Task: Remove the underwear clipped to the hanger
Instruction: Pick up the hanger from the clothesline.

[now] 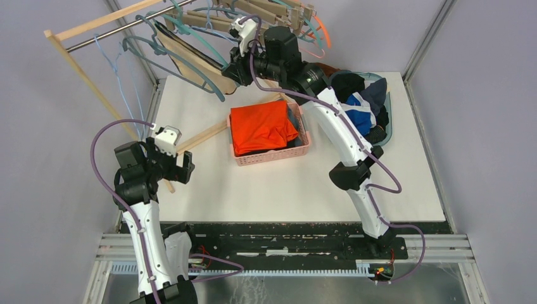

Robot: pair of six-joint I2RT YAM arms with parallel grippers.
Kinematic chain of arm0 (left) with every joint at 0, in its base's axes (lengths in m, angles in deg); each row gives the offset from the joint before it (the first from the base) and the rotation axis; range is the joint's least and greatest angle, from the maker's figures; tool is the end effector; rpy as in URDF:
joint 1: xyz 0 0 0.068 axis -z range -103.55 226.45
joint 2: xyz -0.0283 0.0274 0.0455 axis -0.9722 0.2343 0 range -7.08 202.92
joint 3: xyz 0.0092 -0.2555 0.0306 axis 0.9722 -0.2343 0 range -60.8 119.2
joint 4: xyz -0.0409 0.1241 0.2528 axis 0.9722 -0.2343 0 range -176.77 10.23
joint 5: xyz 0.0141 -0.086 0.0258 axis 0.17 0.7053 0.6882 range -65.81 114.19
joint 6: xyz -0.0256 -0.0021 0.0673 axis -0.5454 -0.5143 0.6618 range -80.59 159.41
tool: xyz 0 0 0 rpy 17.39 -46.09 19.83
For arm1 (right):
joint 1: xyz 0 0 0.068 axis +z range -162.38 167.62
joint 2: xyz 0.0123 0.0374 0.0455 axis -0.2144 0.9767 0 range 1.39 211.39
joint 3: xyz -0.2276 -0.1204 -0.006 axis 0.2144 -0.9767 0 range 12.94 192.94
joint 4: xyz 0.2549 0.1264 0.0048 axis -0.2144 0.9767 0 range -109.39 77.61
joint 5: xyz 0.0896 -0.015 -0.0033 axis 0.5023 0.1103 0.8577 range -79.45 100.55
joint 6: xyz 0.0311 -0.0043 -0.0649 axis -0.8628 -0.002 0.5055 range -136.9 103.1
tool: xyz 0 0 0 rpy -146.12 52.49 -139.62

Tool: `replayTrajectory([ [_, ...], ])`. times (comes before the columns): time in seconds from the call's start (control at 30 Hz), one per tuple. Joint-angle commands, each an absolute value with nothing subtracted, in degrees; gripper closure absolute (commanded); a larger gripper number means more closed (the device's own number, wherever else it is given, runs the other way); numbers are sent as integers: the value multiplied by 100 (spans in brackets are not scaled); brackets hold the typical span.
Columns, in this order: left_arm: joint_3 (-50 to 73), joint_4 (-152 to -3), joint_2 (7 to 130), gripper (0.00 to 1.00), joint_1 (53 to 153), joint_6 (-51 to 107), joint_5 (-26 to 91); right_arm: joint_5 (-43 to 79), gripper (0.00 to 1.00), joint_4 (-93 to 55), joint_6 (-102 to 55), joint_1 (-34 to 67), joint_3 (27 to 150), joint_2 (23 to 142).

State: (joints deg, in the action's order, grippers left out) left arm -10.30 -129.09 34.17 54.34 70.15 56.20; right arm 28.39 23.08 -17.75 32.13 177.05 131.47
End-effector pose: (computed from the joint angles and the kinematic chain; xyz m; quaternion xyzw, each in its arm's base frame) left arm 0.1833 0.0405 0.2996 0.1816 0.8602 -0.0433 0.4745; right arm 0.3430 0.3629 0.4847 -0.3722 0.6568 0.3571 0.5501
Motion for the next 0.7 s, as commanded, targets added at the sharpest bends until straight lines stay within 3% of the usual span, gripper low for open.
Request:
replayTrajectory([
  [0.0,-1061,-12705,3379,1,5422,7025,5653,2694,100,1861,-1912,3236,17907,12508],
  [0.57,-1150,-12615,3361,1,5426,7063,5575,3135,99,1393,-1891,3227,16657,12167],
  [0.67,-1166,-12617,3372,1,5428,7072,5582,3068,88,1409,-1832,3227,16491,12147],
])
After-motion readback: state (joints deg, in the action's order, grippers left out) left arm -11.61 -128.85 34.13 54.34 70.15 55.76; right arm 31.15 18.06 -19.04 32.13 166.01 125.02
